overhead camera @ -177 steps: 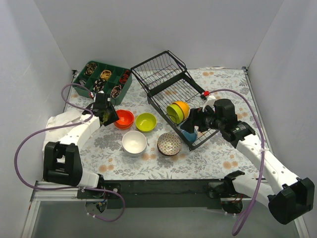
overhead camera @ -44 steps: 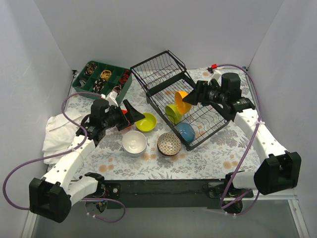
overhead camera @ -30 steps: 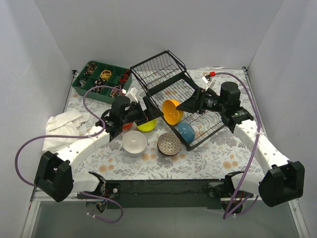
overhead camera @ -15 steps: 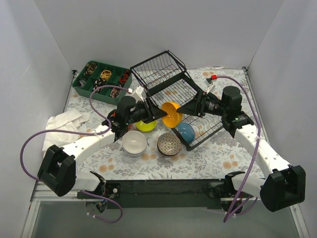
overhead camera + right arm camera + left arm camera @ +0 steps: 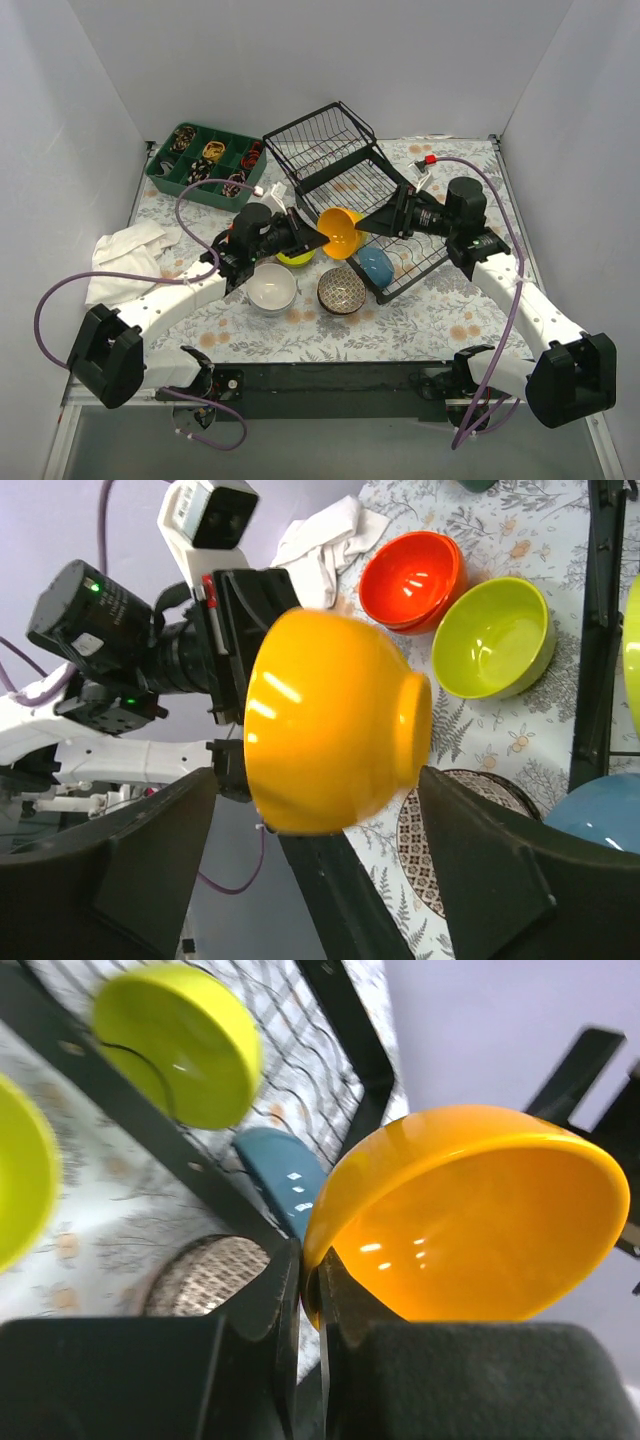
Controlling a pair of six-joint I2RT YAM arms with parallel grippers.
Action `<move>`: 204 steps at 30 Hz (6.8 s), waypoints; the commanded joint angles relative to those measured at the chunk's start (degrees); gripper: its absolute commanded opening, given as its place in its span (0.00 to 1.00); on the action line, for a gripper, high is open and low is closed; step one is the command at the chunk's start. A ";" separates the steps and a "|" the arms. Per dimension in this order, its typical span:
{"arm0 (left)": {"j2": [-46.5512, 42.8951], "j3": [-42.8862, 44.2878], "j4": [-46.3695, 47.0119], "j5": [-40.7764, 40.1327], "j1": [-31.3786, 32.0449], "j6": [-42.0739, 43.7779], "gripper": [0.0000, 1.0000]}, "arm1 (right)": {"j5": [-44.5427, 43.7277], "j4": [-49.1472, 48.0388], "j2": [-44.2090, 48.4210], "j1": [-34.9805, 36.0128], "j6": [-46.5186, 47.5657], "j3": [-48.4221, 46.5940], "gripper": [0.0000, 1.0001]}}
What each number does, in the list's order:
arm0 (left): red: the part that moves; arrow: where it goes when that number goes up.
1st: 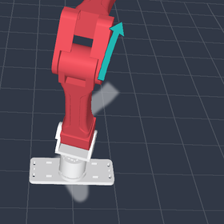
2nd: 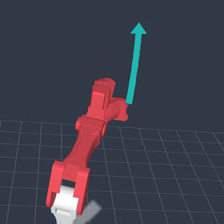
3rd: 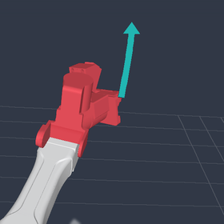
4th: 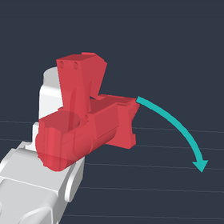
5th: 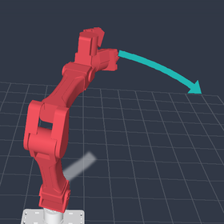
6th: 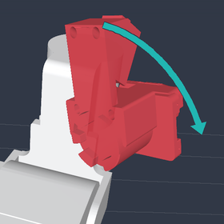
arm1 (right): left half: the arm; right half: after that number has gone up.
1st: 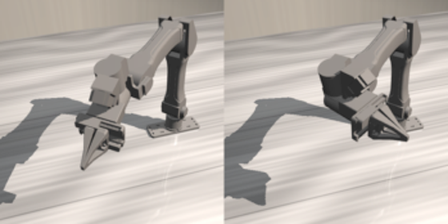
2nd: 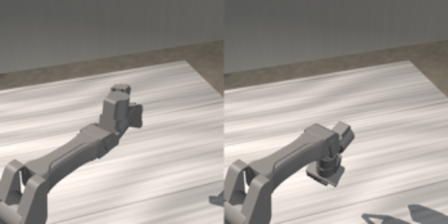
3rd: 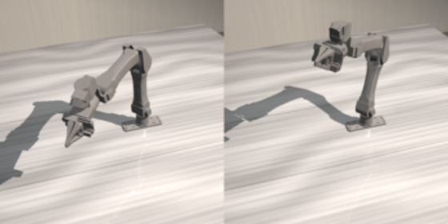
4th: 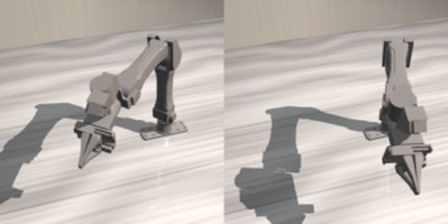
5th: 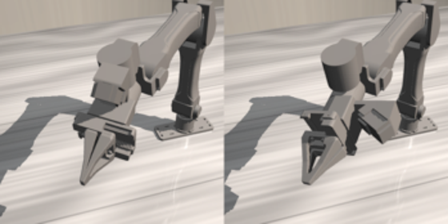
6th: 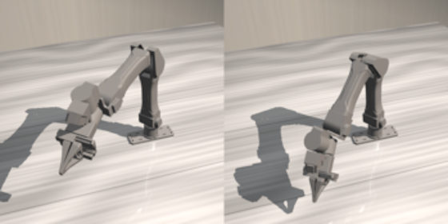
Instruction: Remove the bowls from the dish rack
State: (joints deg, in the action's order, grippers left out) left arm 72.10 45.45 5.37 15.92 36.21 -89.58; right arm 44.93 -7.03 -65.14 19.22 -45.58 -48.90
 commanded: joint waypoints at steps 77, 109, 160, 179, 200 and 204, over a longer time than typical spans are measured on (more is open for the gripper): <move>-11.71 -4.33 -46.67 -19.88 -50.18 7.66 0.72 | -26.20 32.60 -2.53 4.15 37.76 -4.18 0.98; -19.97 9.66 -46.85 1.21 -32.95 23.22 0.98 | -51.07 33.48 -10.79 19.18 34.07 -7.43 0.78; -9.70 5.88 -13.81 -5.46 -0.35 12.15 0.96 | -28.59 22.70 1.95 19.62 17.92 -18.34 0.01; -12.15 -3.09 -7.83 -7.66 0.53 4.94 0.34 | -20.05 7.64 5.11 19.54 7.35 -9.11 0.01; -21.47 1.21 -32.77 -34.88 -0.52 7.14 0.00 | -25.76 15.63 4.94 19.01 14.46 -7.34 0.88; -21.47 3.59 -42.16 -39.99 -2.98 5.56 0.00 | -29.62 20.64 4.15 19.01 18.86 -9.54 0.94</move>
State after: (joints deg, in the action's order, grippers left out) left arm 52.12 44.95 -26.39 -14.02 35.42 -82.98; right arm 19.66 8.99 -61.12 38.30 -32.47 -54.65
